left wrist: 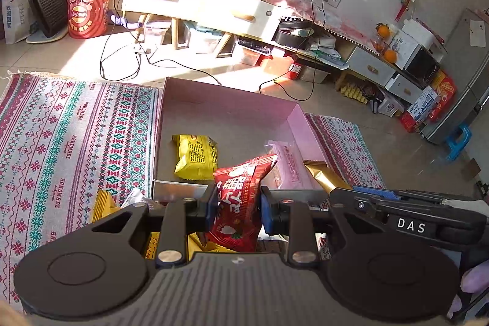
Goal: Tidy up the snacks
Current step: 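Lift the red bag with the left gripper while the right gripper carries the gold bar into the box, then open both grippers to drop the bags in the box and withdraw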
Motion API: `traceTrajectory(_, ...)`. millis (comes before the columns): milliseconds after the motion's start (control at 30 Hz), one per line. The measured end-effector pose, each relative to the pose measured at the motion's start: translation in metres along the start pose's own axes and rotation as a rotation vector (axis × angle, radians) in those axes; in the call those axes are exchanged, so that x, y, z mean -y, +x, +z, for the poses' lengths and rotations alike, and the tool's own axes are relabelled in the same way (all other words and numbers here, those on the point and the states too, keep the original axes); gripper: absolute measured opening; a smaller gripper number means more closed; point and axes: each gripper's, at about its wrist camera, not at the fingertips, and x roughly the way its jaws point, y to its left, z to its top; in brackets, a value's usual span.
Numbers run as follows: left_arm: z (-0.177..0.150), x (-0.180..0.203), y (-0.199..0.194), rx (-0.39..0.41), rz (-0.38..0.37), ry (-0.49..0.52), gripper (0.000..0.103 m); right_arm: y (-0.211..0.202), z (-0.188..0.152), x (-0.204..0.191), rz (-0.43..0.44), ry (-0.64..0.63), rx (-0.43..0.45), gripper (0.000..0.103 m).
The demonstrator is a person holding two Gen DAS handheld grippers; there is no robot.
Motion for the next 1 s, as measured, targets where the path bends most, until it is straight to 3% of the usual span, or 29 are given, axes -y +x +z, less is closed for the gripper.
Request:
traceTrajectory(367,0.029,-0.015,0.047,-0.004,0.008,-0.044,0.034,0.032,0.021,0.018,0.032,0.084,0.028,0.028)
traceTrajectory(667,0.037,-0.007,0.07,0.014,-0.064,-0.038,0.034,0.063,0.037,0.016,-0.012,0.07,0.019,0.028)
traceTrajectory(867,0.034,-0.013,0.08,-0.027,-0.05,-0.02,0.035,0.074,0.038,0.016,-0.047,0.082,0.005,0.028)
traceTrajectory(967,0.034,-0.015,0.08,-0.04,-0.04,-0.016,0.042,0.072,0.036,0.016,-0.052,0.102,0.013,0.038)
traceTrajectory(1000,0.034,-0.015,0.078,-0.039,-0.039,-0.013,0.053,0.07,0.037,0.016,-0.051,0.111,0.016,0.051)
